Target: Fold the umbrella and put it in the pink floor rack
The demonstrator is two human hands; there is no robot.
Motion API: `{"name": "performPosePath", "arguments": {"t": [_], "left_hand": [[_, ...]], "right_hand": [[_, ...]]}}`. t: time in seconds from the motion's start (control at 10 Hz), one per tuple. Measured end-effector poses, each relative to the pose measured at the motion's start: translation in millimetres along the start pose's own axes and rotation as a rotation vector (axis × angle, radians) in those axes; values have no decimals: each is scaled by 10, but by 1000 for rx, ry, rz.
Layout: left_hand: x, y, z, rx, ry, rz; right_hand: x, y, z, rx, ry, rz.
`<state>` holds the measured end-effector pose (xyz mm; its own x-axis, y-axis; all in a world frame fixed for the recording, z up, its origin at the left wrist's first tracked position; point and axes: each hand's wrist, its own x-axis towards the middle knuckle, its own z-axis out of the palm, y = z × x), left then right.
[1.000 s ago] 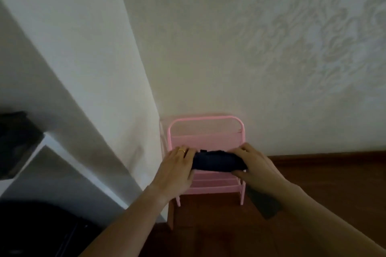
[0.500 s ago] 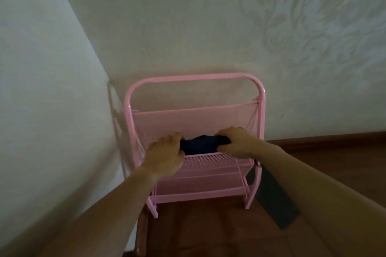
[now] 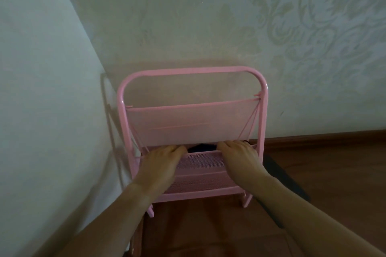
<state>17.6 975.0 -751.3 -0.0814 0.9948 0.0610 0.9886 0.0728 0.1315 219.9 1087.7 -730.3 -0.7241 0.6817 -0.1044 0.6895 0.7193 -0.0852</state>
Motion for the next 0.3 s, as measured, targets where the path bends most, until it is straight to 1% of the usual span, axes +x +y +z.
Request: {"name": "performPosePath", "arguments": {"t": [0.1, 0.2, 0.3], "left_hand": [[48, 95, -75, 30, -27, -53], [5, 256, -354, 161, -102, -68], [-196, 463, -890, 184, -135, -113]], "right_hand": [[60, -71, -21, -25, -45, 50], [-47, -133, -270, -65, -80, 37], [-394, -275, -704, 45, -12, 138]]}}
